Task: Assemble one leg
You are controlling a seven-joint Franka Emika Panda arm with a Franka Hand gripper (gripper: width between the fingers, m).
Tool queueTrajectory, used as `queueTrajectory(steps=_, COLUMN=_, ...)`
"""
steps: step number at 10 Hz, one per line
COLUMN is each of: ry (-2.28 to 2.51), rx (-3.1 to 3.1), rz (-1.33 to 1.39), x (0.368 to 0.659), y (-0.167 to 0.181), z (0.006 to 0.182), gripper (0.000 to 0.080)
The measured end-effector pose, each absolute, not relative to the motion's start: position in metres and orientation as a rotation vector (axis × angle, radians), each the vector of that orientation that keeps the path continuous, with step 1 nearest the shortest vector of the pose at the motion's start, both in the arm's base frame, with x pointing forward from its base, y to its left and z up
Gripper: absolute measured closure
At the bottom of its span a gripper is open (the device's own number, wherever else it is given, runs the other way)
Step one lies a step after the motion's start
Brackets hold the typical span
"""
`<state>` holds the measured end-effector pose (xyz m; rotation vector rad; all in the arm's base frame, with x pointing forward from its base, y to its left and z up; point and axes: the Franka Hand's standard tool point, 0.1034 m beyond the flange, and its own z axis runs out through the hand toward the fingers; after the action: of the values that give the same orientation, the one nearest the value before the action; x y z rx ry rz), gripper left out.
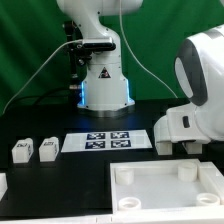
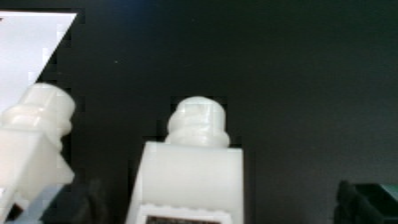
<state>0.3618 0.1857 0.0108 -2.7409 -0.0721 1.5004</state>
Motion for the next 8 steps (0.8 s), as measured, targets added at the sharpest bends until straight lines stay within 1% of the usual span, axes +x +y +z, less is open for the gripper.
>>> queueTrajectory(steps=1, ry=-0.072, rx=-2.741, rz=1.500, x=0.3619, y=0.1857, z=0.0108, gripper=0.0173)
queueTrajectory(steps=2, ry=-0.072, rx=-2.741, rz=1.500, x=0.3618, y=0.1857, z=0.0108, gripper=0.0173)
queueTrajectory(steps=3, ry=-0.073, rx=-2.741, rz=1.500, x=0.3618, y=0.1857, z=0.0108, gripper=0.0418)
queueTrajectory(steps=4, ry=-0.073, rx=-2.741, rz=1.501, x=0.3618, y=0.1857, z=0.0108, gripper=0.0418)
queueTrajectory(steps=5, ry=-0.073, rx=-2.741, rz=1.501, x=0.3618, y=0.1857, z=0.0108, gripper=0.0509)
queueTrajectory(steps=8, ry=-0.073, rx=-2.741, rz=1.501, x=0.3618, y=0.1857, z=0.0108, gripper=0.0509)
